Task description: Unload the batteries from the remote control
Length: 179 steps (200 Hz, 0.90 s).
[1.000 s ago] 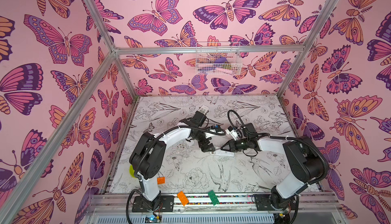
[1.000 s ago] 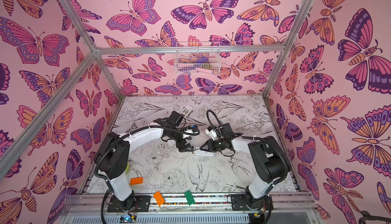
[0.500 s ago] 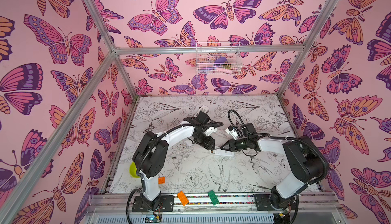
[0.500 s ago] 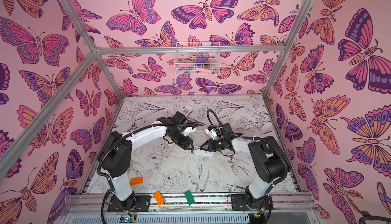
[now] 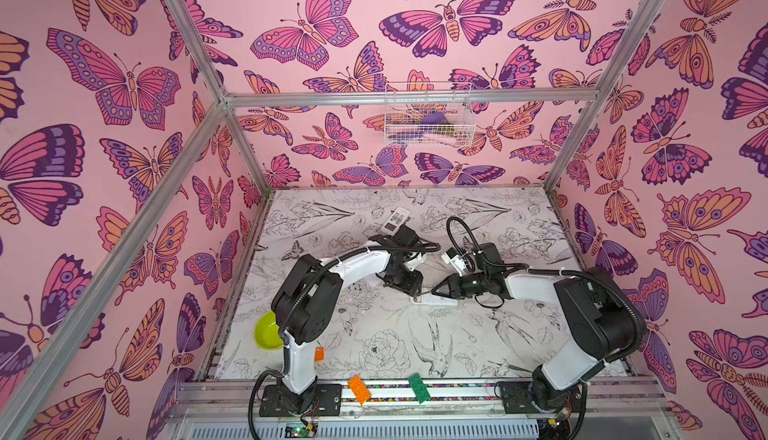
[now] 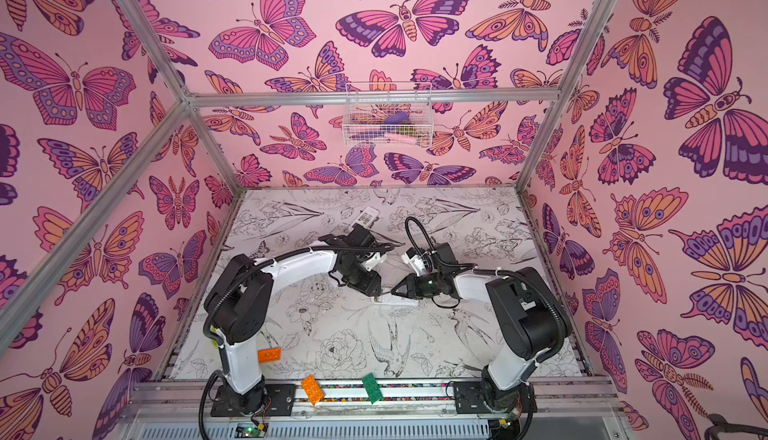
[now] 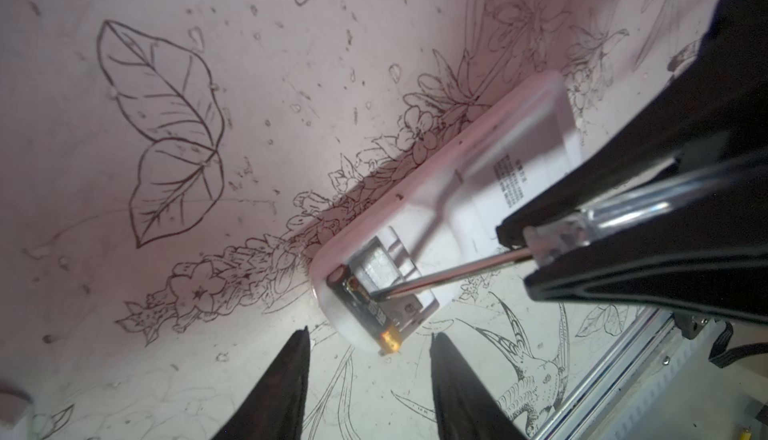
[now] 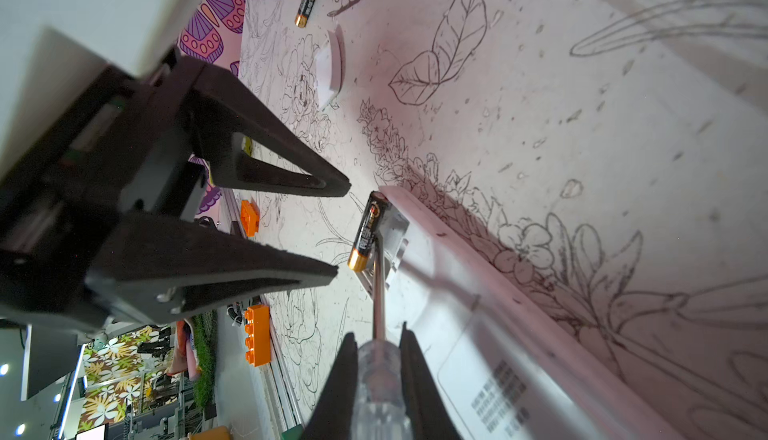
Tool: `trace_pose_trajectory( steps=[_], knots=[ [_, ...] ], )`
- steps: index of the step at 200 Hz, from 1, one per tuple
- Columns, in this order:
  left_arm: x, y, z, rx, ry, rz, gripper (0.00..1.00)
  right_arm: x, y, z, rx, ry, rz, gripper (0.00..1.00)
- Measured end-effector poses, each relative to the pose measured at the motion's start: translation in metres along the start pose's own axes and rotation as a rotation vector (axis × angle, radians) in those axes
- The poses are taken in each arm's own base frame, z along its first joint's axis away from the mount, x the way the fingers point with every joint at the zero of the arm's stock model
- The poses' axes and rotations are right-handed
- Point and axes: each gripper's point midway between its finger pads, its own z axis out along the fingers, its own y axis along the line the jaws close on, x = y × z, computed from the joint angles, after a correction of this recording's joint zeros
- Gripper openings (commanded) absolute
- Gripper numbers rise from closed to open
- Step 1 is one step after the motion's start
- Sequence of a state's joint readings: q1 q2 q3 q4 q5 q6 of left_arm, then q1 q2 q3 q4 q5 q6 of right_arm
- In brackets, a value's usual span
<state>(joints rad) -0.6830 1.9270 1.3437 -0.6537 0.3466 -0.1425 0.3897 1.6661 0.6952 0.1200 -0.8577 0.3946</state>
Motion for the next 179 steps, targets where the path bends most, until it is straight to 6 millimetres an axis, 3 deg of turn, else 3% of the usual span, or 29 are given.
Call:
trace_pose_trajectory(
  steps=[51, 179],
  knots=[
    [0.002, 0.004, 0.008, -0.009, 0.017, -0.029, 0.37, -0.002, 0.001, 0.0, -0.004, -0.009, -0.008, 0.0],
    [0.007, 0.011, 0.014, -0.031, 0.029, -0.055, 0.25, -0.006, 0.005, 0.002, -0.007, -0.022, -0.017, 0.0]
  ],
)
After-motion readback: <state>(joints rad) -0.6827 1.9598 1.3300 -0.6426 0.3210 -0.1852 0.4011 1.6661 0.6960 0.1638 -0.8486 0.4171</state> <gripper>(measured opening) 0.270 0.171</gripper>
